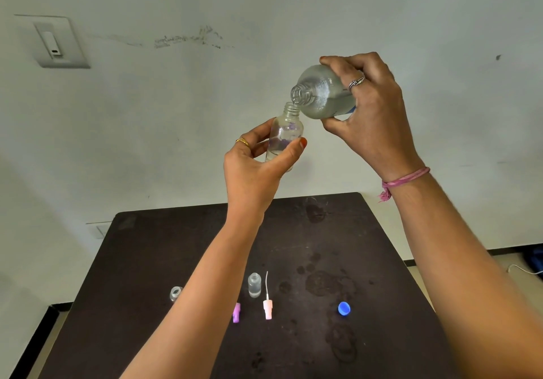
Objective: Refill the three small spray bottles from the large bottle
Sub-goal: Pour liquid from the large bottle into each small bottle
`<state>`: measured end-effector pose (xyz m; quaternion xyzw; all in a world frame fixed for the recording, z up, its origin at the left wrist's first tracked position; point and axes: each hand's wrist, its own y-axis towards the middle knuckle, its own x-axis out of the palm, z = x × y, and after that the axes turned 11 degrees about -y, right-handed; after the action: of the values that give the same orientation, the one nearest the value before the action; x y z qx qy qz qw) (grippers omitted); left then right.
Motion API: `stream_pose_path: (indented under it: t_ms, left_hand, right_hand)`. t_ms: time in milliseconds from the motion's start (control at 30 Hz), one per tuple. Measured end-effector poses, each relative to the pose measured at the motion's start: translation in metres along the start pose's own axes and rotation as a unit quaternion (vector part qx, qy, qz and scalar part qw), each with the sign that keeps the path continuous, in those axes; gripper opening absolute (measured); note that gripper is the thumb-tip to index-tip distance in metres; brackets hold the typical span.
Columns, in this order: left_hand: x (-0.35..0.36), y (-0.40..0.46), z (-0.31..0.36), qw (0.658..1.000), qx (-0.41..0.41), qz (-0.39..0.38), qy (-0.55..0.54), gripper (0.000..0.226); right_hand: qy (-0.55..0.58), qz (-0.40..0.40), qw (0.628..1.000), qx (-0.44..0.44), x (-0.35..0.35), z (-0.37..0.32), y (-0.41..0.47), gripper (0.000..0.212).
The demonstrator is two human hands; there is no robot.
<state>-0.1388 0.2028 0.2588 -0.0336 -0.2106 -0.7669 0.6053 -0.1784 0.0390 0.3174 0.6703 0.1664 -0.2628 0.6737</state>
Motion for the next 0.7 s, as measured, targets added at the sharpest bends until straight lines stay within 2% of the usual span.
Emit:
stream_pose_path:
  t_ms: [700]
  left_hand:
    - [-0.0019,0.0007,-0.001,1.0,0.001,0.001,0.002,0.05]
  right_hand:
    - [0.006,0.001,1.0,-0.003,0.0006,-0.0024,0.0005,0.072]
